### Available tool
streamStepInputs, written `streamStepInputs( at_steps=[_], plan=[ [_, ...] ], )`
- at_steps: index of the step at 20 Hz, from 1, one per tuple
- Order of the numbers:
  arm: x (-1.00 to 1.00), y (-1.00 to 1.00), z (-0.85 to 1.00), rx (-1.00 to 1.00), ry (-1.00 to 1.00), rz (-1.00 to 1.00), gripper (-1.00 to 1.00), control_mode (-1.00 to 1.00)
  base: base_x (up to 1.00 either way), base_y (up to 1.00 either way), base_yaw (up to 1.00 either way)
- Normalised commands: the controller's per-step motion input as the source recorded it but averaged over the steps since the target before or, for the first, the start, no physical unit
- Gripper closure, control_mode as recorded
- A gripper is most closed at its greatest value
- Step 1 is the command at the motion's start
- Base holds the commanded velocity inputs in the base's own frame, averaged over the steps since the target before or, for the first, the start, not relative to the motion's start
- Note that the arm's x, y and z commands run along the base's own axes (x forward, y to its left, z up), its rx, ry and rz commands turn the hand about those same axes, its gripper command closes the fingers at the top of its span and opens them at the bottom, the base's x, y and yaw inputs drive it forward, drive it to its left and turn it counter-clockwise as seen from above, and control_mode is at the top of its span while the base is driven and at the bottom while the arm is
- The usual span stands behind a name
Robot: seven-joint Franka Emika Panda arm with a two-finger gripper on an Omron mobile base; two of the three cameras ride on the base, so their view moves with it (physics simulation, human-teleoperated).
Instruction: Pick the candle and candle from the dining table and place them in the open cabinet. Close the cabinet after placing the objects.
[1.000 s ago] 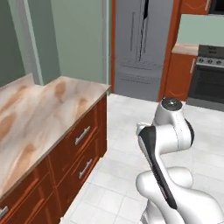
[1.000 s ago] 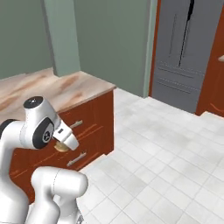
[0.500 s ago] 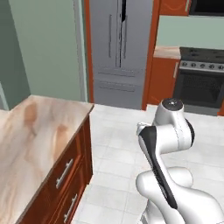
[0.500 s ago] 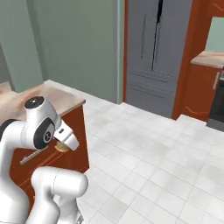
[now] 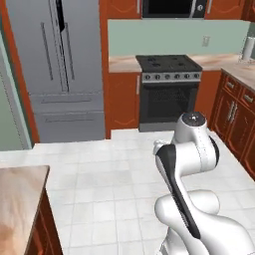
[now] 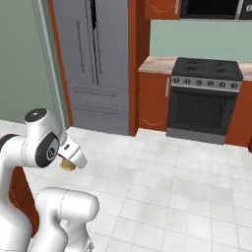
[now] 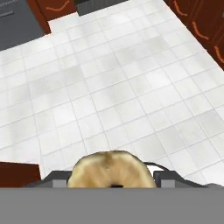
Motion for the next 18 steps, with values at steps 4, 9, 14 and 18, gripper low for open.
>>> streamStepInputs(
  at_steps=[4, 9, 14, 18],
  plan=[
    [0.00, 0.00, 0.00, 0.00, 0.00, 0.00, 1.00, 1.00, 1.00, 0.00, -0.46],
    [0.00, 0.00, 0.00, 0.00, 0.00, 0.00, 1.00, 1.00, 1.00, 0.00, -0.37],
    [0.00, 0.00, 0.00, 0.00, 0.00, 0.00, 1.00, 1.00, 1.00, 0.00, -0.37],
    [0.00, 0.00, 0.00, 0.00, 0.00, 0.00, 1.00, 1.00, 1.00, 0.00, -0.45]
  ],
)
